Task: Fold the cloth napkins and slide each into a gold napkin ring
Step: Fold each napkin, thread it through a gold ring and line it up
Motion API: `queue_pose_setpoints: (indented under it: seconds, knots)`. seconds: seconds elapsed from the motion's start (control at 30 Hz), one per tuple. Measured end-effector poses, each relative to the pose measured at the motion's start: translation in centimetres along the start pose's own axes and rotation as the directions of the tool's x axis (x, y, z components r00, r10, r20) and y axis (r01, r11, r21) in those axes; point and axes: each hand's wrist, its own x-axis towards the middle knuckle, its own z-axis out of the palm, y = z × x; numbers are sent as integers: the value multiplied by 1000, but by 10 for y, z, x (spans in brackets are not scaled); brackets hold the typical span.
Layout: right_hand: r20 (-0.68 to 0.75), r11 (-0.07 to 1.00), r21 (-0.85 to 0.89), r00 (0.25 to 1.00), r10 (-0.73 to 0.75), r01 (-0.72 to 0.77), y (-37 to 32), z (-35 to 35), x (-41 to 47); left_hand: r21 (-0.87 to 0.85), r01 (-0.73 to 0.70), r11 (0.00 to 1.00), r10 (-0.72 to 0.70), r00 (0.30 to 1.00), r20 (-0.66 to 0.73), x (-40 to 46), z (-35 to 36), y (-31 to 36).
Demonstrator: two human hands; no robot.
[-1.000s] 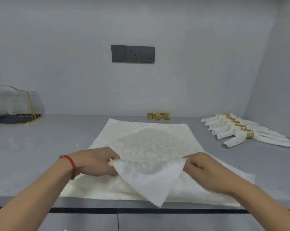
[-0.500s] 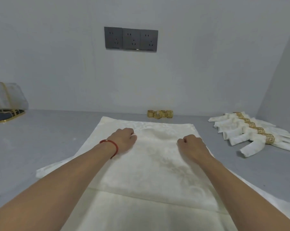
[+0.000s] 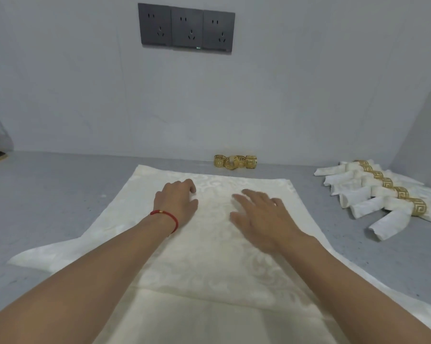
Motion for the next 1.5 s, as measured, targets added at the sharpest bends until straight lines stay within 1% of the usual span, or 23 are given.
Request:
queue_pose_setpoints:
  seconds: [0.03,0.07,0.1,0.13,0.17,0.2,0.23,0.27,0.3,0.33,0.43,0.53,0.6,0.67,0.8,0.87,0.93,1.03,1.13,1.2,1.3,1.4,1.5]
  knots:
    - [87,999,32,995,-42,39,-3,0,-3,30,-17,999,17,1000,16,1,1,0]
    - [155,997,62,986,-52,43,-4,1,-5,81,-61,995,60,998,13,1,2,0]
    - [188,996,80,981,-48,33,-3,2,-6,138,-132,982,134,991,-3,1,3,1]
    - [190,996,84,981,-41,25,-3,3,-6,170,-225,959,232,972,-21,1,6,3]
    - [185,997,77,982,-38,24,-2,4,-5,165,-319,933,324,946,-9,0,7,6]
    - [185,997,65,982,-39,28,-3,4,-4,135,-392,910,389,920,46,-2,9,9]
    - [188,998,56,981,-38,28,-3,5,-3,102,-436,894,421,896,137,-2,10,12]
    - [194,998,52,980,-36,26,-2,6,-1,81,-443,893,415,879,237,-3,13,15]
    - [205,998,52,978,-33,23,-2,6,0,66,-424,903,385,869,310,-4,15,16]
    - [215,998,58,976,-30,18,-2,6,1,48,-396,917,357,868,346,-4,16,17]
    - [235,997,78,972,-23,5,0,6,3,-12,-360,933,341,871,354,-3,19,16]
    - [240,996,91,971,-20,-2,1,6,6,-16,-358,933,340,869,360,-2,18,17]
    - [171,989,142,985,6,-31,1,3,14,-15,-357,934,338,871,357,-1,19,17]
    - [95,978,191,993,72,-89,2,2,29,-8,-352,936,332,876,349,-1,21,16]
    - [-35,955,210,975,221,-209,12,11,68,-1,-343,939,322,880,349,-2,22,17]
    - [-58,927,264,955,290,-265,15,19,84,4,-352,936,328,878,349,-3,21,18]
    - [-47,910,283,944,328,-302,15,27,98,2,-351,936,327,874,360,-2,19,18]
    - [-40,915,274,947,320,-297,14,34,114,22,-361,932,326,865,382,-1,17,20]
    - [-69,917,281,947,315,-284,12,39,124,34,-374,927,335,865,373,3,14,20]
    - [-138,919,288,938,319,-270,10,40,125,29,-380,924,347,869,352,8,12,20]
    - [-231,907,359,920,316,-221,11,39,121,22,-351,936,323,883,339,15,11,23]
    - [-224,898,404,933,282,-174,14,39,116,19,-305,952,280,897,342,21,10,28]
    - [-179,892,426,952,249,-154,15,35,114,10,-261,965,244,918,313,31,6,38]
